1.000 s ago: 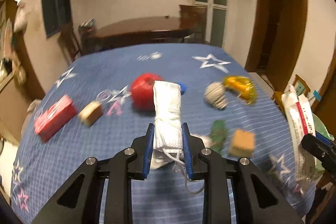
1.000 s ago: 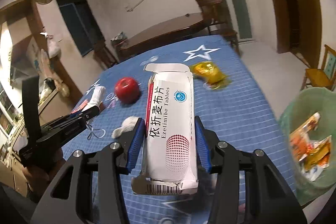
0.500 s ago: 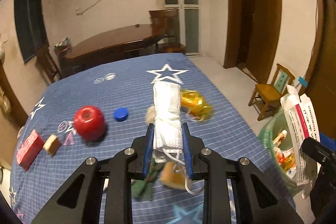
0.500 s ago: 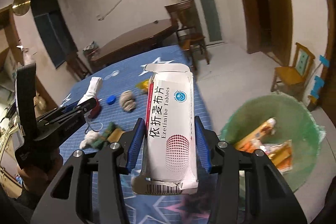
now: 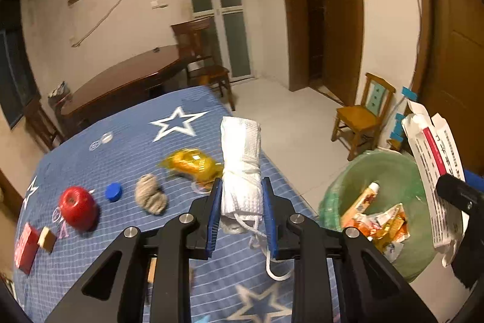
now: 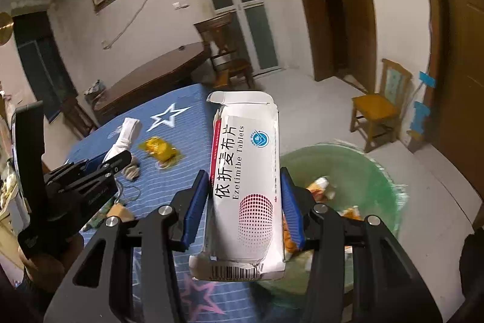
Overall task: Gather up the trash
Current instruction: 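Carry the white tablet box and white mask over the green bin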
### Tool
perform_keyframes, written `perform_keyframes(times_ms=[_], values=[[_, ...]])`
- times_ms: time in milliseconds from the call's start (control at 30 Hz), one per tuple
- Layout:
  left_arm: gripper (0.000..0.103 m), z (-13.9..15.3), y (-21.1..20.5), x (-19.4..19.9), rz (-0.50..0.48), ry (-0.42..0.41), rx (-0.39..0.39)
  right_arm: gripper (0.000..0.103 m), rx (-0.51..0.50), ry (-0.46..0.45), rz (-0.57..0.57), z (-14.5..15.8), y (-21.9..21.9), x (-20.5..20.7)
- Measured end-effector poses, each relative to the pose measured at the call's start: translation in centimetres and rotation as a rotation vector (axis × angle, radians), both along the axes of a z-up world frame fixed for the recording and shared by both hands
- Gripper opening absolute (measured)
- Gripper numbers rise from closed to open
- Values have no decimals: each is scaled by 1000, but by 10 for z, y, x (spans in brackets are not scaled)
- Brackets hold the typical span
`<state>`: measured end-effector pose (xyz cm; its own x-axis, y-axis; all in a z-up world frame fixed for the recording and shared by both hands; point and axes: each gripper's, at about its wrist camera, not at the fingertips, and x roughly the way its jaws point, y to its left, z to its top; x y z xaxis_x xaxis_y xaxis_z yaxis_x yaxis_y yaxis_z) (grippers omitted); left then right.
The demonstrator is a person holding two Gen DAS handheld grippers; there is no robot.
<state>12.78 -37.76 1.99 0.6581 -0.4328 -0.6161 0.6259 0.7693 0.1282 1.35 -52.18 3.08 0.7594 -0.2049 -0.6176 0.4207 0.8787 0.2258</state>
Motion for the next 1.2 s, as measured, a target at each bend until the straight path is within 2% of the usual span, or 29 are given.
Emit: perform_keyframes(times_ms=[533,967,1200], values=[[27,-28,-100,-30,-190,36,68,45,9,87,-141,-18,-61,-20],[27,-56,-124,-29,-240,92,109,45,29,124,-166,-34,-78,-20],[27,-62,-134,-26,-322,160,96,45,31,131,-183,-37,-87,-22]])
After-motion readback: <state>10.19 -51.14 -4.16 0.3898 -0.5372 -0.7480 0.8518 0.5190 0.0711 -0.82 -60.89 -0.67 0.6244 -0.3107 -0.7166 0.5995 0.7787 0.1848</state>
